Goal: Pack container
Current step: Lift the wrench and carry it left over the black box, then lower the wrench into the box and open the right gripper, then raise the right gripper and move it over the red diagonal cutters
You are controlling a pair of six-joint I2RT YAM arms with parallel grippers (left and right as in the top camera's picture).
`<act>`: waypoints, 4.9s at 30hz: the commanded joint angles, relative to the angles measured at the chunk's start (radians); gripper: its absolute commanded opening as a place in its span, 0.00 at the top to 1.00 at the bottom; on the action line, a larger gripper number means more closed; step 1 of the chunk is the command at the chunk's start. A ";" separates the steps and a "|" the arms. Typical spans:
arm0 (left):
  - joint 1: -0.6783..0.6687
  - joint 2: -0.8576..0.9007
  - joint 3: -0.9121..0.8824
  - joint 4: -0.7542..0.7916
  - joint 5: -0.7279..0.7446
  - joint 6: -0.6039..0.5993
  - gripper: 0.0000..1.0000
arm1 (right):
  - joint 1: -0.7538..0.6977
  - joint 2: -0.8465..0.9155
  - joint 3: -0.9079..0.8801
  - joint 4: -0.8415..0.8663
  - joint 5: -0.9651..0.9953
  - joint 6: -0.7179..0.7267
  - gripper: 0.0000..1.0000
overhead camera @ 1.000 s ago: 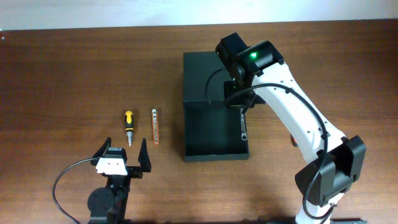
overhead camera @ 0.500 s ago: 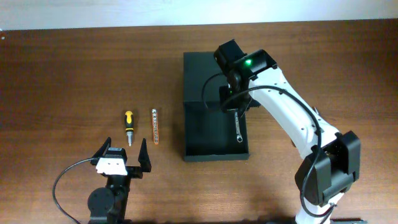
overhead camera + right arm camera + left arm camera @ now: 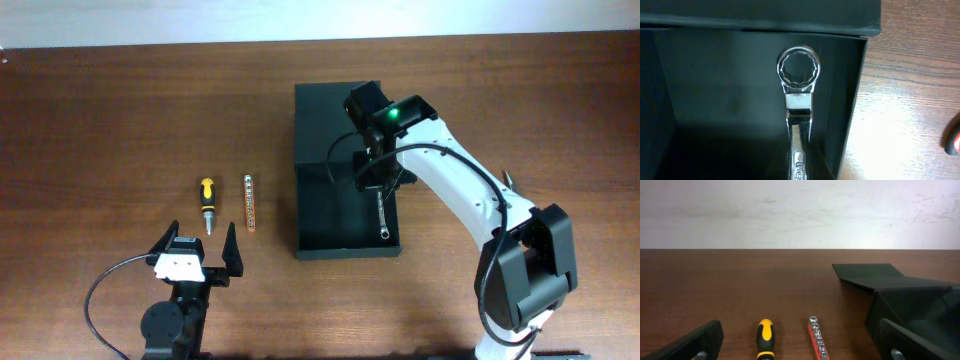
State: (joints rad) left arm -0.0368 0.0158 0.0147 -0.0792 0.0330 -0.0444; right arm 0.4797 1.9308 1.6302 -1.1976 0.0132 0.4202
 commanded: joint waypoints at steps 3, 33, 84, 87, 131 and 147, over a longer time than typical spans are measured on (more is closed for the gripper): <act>0.007 -0.004 -0.006 -0.002 -0.004 0.019 0.01 | 0.006 -0.013 -0.054 0.042 -0.006 -0.001 0.96; 0.007 -0.004 -0.006 -0.002 -0.004 0.019 0.01 | 0.006 -0.011 -0.106 0.099 -0.006 -0.004 0.96; 0.007 -0.004 -0.006 -0.002 -0.004 0.019 0.01 | 0.006 -0.010 -0.228 0.229 -0.005 0.000 0.96; 0.007 -0.004 -0.006 -0.002 -0.004 0.019 0.01 | 0.006 -0.009 -0.229 0.235 -0.005 0.000 0.96; 0.007 -0.004 -0.006 -0.002 -0.004 0.019 0.01 | 0.005 0.054 -0.222 0.241 -0.003 -0.018 0.75; 0.007 -0.004 -0.006 -0.002 -0.004 0.019 0.01 | 0.002 0.052 0.202 -0.004 0.002 -0.108 0.07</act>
State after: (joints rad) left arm -0.0368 0.0158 0.0147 -0.0792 0.0330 -0.0444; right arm 0.4797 1.9816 1.7363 -1.1790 0.0097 0.3466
